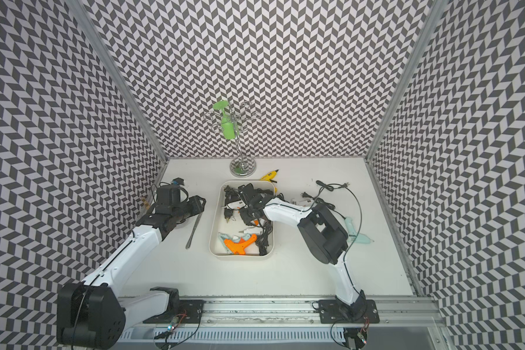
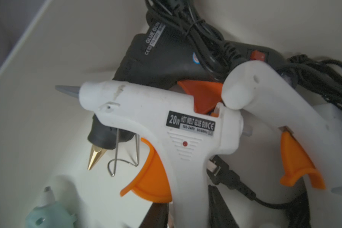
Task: Put the hot melt glue gun into the storage box
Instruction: Place the hot melt adhesive gun in the storage box.
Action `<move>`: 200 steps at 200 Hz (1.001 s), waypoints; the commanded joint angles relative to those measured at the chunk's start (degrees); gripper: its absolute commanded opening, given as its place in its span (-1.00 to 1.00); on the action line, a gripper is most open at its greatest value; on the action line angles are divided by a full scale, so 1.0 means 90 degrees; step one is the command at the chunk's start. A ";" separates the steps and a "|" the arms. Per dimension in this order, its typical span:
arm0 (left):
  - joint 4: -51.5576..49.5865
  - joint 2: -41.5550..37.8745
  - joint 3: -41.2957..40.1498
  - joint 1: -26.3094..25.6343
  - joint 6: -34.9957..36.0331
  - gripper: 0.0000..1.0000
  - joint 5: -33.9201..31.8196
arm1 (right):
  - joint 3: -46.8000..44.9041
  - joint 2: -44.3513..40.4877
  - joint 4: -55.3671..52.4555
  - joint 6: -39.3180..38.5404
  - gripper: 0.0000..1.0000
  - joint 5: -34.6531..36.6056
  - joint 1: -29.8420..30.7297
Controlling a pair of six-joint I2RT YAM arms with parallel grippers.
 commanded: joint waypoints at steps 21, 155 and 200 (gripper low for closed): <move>-0.0046 0.0014 0.0056 0.0047 0.0073 -0.10 0.0079 | 0.0895 0.0617 -0.0197 0.0603 -0.36 0.0679 -0.0011; 0.0050 0.0233 0.0529 0.0033 0.0472 -0.03 0.0292 | 0.0709 -0.1124 -0.0445 -0.0031 0.67 0.0429 0.0157; 0.0313 0.0396 0.0539 0.0009 0.0481 -0.02 0.0509 | 0.0455 -0.1316 -0.0596 -0.0265 0.54 0.0660 0.0100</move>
